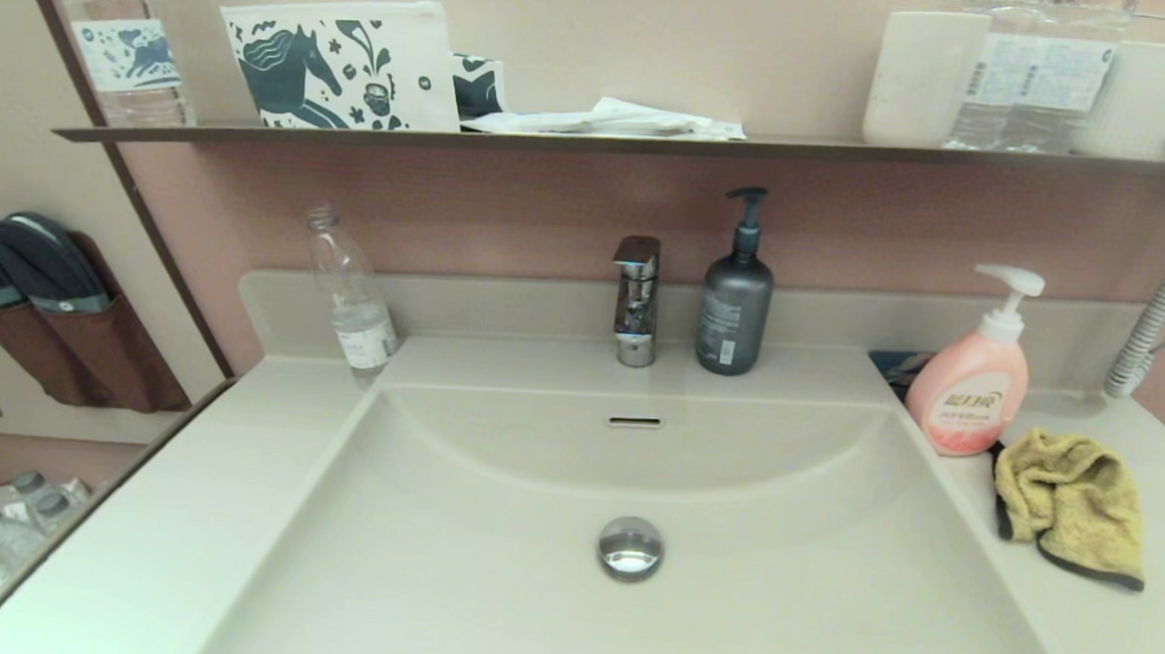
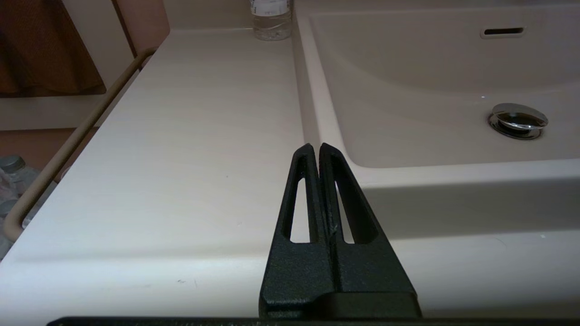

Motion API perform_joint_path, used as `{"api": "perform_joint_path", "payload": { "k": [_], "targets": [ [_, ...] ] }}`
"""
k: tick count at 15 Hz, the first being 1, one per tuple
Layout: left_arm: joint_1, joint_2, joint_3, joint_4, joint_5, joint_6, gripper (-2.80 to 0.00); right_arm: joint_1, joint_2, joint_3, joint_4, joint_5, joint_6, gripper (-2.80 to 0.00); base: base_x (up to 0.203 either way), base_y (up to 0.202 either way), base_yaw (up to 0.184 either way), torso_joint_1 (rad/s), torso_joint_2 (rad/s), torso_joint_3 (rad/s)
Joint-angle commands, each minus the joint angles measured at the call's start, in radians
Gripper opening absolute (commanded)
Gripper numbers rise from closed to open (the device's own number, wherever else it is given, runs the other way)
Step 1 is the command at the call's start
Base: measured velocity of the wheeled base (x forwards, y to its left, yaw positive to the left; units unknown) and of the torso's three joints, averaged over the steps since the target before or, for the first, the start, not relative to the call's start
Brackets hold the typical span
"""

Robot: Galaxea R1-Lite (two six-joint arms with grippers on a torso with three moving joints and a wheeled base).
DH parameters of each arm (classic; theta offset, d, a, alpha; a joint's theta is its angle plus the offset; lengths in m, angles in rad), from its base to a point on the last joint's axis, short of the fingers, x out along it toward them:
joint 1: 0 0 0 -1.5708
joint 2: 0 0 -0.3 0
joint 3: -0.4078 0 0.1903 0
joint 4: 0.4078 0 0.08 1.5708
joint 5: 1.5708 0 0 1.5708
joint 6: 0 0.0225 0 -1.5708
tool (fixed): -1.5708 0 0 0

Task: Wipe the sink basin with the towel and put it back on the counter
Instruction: Pick up the cloth

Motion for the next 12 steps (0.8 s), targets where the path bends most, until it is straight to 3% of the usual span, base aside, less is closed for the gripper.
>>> {"api": "perform_joint_path", "payload": {
  "k": [1, 7, 12],
  "targets": [
    [0.000, 0.002, 0.000, 0.000, 0.000, 0.000, -2.80, -0.001, 0.269, -0.108, -0.020, -0.034, 0.035, -2.80, 0.000, 0.000, 0.000, 0.000, 0.00, 0.000],
    [0.000, 0.002, 0.000, 0.000, 0.000, 0.000, -2.80, -0.069, 0.770, -0.333, -0.050, -0.105, 0.137, -2.80, 0.000, 0.000, 0.000, 0.000, 0.00, 0.000],
    [0.000, 0.002, 0.000, 0.000, 0.000, 0.000, -2.80, -0.159, 1.005, -0.367, -0.042, -0.087, 0.149, -2.80, 0.000, 0.000, 0.000, 0.000, 0.00, 0.000]
  ]
}}
